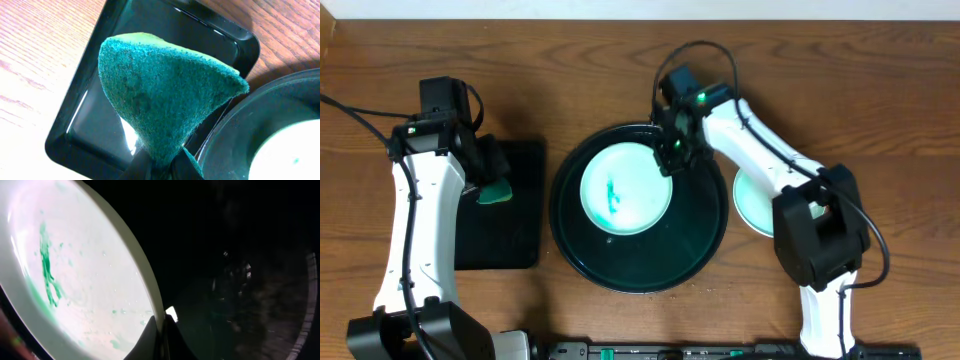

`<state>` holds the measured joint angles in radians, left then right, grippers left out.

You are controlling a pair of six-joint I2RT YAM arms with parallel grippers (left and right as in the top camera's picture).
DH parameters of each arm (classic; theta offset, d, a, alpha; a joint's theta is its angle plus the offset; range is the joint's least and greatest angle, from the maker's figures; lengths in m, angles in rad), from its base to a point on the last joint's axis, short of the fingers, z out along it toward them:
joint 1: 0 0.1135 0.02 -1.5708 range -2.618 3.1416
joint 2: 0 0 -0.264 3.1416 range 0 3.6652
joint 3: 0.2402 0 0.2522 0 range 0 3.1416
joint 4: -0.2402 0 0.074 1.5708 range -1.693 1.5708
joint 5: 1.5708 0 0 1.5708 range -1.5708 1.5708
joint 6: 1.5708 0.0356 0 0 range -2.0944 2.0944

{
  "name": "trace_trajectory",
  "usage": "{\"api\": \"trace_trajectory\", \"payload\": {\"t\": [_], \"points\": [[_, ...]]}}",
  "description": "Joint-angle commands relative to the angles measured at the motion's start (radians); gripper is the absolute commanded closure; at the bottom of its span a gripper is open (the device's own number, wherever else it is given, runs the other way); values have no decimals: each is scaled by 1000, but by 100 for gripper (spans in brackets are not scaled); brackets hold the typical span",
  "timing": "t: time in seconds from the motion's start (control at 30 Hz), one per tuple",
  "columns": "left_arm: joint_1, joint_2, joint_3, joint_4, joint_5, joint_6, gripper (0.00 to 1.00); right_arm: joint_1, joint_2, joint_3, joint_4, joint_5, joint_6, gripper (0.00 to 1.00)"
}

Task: Clean dirty plates on tray and stack at the side
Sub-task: 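Move the right gripper to the last green plate and grip its rim, then bring the sponge in the left gripper onto the last green plate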

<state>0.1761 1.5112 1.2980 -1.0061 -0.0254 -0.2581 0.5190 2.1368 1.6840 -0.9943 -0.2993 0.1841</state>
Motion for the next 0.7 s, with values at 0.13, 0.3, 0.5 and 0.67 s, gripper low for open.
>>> {"api": "trace_trajectory", "payload": {"t": [0.13,0.3,0.5,0.67], "points": [[-19,6,-5,34,127,24,93,-7,13,-151,133,-6,156,99],[-113,6,-5,65,204,23,93,-8,16,-166,150,-9,160,99],[-298,19,-5,118,220,10,93,-7,16,-166,154,-9,160,99],[-418,111,-5,125,224,-2,93,-7,16,-166,154,-9,160,99]]}}
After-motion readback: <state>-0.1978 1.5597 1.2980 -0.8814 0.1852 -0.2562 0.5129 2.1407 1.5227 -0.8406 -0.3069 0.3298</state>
